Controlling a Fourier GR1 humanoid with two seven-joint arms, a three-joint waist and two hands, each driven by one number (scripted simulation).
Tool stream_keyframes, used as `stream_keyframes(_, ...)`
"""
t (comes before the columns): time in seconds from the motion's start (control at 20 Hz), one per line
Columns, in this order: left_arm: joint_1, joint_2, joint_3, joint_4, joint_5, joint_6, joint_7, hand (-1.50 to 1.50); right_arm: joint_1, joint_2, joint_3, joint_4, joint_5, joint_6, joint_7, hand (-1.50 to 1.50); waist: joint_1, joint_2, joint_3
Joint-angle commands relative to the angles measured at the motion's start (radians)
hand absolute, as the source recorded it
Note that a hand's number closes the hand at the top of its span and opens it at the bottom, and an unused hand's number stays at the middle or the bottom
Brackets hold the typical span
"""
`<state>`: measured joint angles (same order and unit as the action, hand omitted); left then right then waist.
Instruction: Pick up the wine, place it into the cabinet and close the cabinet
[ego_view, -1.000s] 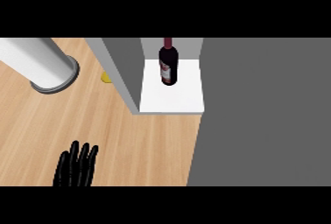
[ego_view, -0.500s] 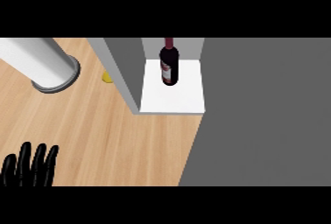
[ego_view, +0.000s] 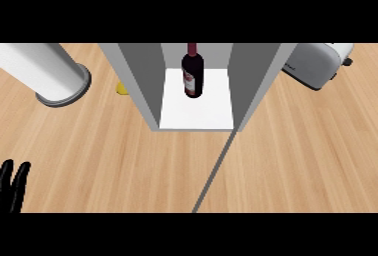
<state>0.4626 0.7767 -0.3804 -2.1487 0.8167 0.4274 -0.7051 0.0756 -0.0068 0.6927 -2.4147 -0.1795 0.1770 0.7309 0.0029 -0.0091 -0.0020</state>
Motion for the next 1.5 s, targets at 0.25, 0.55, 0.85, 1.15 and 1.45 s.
stream_keyframes(0.25,0.023,0.043,0.153,0.079,0.084,-0.155,0.022,-1.5,-0.114,0.005,0.302,-0.067,0.258,-0.255,0.019,1.5,-0.005,0.0,-0.001)
stream_keyframes(0.55,0.029,0.062,0.214,0.037,0.141,-0.201,0.065,-1.5,-0.279,0.004,0.323,0.033,0.323,-0.403,-0.007,1.5,0.011,0.0,-0.001)
stream_keyframes(0.85,0.013,0.049,0.207,0.039,0.147,-0.228,0.108,-1.5,-0.493,0.001,0.248,0.122,0.323,-0.499,0.051,1.5,0.017,0.006,-0.002)
stream_keyframes(1.15,0.002,0.002,0.164,0.039,0.098,-0.202,0.099,-1.5,-0.631,-0.002,0.2,0.214,0.208,-0.62,0.027,1.5,0.032,0.01,-0.002)
stream_keyframes(1.45,-0.039,0.008,0.208,0.026,0.15,-0.193,0.169,-1.5,-0.863,0.001,0.114,0.366,0.076,-0.696,-0.011,1.5,0.04,0.011,-0.001)
